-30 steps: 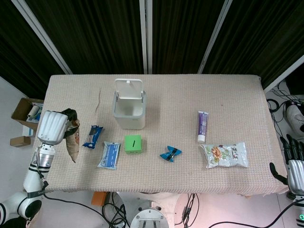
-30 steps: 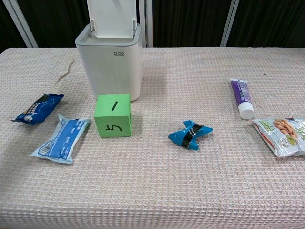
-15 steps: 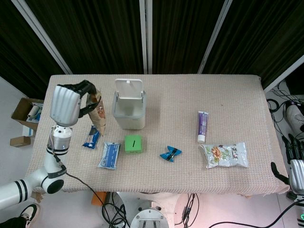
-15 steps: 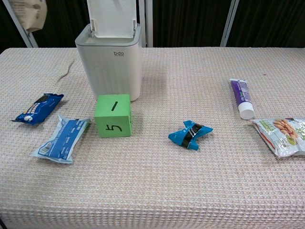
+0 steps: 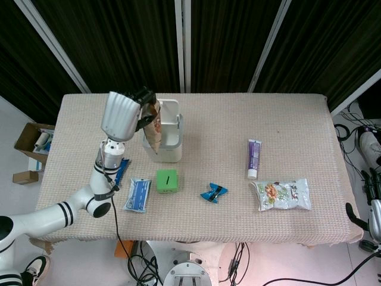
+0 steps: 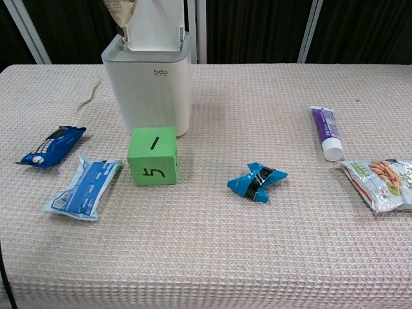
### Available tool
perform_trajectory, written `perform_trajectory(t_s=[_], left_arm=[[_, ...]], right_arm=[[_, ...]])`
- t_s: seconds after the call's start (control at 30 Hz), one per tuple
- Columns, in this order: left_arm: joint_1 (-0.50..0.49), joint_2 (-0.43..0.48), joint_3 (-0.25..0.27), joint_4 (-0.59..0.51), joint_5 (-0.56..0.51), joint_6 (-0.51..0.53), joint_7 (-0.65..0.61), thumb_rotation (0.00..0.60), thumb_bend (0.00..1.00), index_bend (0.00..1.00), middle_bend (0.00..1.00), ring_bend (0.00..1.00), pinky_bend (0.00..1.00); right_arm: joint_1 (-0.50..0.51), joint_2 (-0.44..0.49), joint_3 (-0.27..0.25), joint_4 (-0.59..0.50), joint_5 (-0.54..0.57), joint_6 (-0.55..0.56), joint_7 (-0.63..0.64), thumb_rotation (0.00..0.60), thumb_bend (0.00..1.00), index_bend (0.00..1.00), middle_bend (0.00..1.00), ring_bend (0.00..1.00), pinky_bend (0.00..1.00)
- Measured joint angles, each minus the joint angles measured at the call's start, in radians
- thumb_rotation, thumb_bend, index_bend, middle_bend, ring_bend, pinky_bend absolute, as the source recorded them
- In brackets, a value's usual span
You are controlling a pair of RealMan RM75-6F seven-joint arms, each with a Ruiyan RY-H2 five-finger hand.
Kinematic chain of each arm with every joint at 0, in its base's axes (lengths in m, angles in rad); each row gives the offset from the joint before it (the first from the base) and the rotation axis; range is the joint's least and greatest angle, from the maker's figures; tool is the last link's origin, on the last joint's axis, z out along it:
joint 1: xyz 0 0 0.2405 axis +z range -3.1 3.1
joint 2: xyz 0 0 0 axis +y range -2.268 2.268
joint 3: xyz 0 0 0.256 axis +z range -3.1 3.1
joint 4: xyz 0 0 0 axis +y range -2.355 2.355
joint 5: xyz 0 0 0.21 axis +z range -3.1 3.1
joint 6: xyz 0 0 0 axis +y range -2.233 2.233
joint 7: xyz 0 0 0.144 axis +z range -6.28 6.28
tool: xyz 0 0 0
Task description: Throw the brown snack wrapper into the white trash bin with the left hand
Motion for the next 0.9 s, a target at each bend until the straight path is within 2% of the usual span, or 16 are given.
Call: perform_trajectory(t_s=[0.3, 0.53, 0.7, 0.8, 0.9], left_arm=[[-0.115, -0.11, -0.013, 0.214, -0.017, -0.039, -0.081, 0.6, 0.47, 0.77, 0.84, 0.87, 0.98], [-0.168, -0.173, 0.017, 0.437, 0.023, -0.019, -0.177, 0.6, 0.47, 0.76, 0.84, 0.87, 0.98], [-0.187, -0.223, 0.046, 0.557, 0.03, 0.008, -0.251, 0.6, 0.47, 0.73, 0.79, 0.83, 0.96], [-0.187, -0.239, 0.06, 0.584, 0.026, 0.018, -0.288, 0.6, 0.46, 0.65, 0.72, 0.76, 0.9], [-0.182, -0.241, 0.079, 0.603, 0.022, 0.018, -0.303, 0.6, 0.41, 0.44, 0.56, 0.6, 0.77]], right_arm=[[-0.008, 0.016, 0.009, -0.017, 0.018, 0.005, 0.004, 0.6, 0.3, 0.0, 0.0, 0.0, 0.0], [-0.023, 0.04, 0.019, -0.029, 0.035, 0.026, 0.01, 0.6, 0.3, 0.0, 0.0, 0.0, 0.0], [-0.021, 0.04, 0.018, -0.028, 0.037, 0.014, 0.01, 0.6, 0.3, 0.0, 0.0, 0.0, 0.0], [-0.018, 0.037, 0.015, -0.028, 0.036, 0.005, 0.005, 0.6, 0.3, 0.0, 0.0, 0.0, 0.0], [-0.017, 0.037, 0.015, -0.031, 0.036, 0.003, 0.003, 0.6, 0.3, 0.0, 0.0, 0.0, 0.0]])
